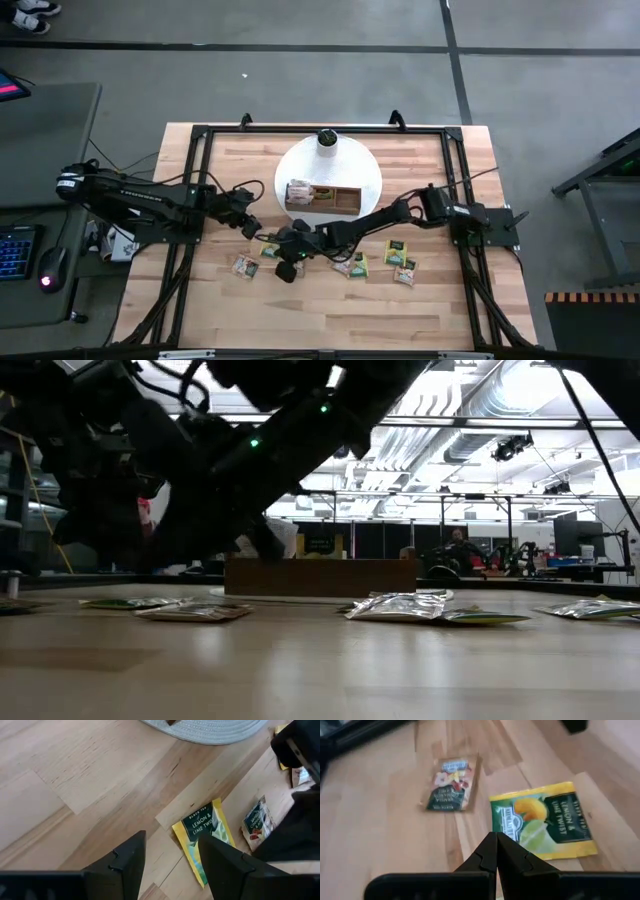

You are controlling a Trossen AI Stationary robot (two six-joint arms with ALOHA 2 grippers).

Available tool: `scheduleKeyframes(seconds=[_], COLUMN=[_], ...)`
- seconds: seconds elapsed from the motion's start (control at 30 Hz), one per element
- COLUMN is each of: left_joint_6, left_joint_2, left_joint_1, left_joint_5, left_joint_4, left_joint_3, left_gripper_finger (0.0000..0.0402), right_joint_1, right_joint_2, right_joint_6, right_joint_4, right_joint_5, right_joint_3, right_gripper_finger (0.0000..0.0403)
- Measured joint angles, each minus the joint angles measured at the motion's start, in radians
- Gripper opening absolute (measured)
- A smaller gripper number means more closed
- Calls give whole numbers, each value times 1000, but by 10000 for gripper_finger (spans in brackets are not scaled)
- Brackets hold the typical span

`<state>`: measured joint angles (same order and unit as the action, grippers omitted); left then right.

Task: Pick & Place Tea
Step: Put the yellow tea bag into the middle section of the wooden organizer

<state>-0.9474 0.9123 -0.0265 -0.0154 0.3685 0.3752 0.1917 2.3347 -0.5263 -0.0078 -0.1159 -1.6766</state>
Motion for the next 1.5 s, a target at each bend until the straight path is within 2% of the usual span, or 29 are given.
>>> scheduleKeyframes(seconds=[0.23,0.33,0.77,1.0,1.23,1.5], left_joint_6=[0,-3,-5,-7,-83,-158], left_joint_2=[0,0,0,0,4,68], left_joint_1=[0,0,0,0,0,0], left_joint_5=[2,10,17,34,60,80], left_joint_4=[6,7,-4,-1,-5,-26], left_joint_3=[0,0,0,0,1,1], left_gripper_finger=[179,179,179,179,179,179], right_joint_1=[0,-1,1,1,1,-1], right_joint_2=[75,97,116,152,161,163], right_joint_6=[61,64,51,-14,-49,-50], right_joint_4=[-169,-267,-276,-275,-279,-284], right_joint_5=[-46,-77,-40,-6,3,4], right_joint_3=[-211,-255,-261,-262,-263,-262], right_gripper_finger=[0,0,0,0,0,0])
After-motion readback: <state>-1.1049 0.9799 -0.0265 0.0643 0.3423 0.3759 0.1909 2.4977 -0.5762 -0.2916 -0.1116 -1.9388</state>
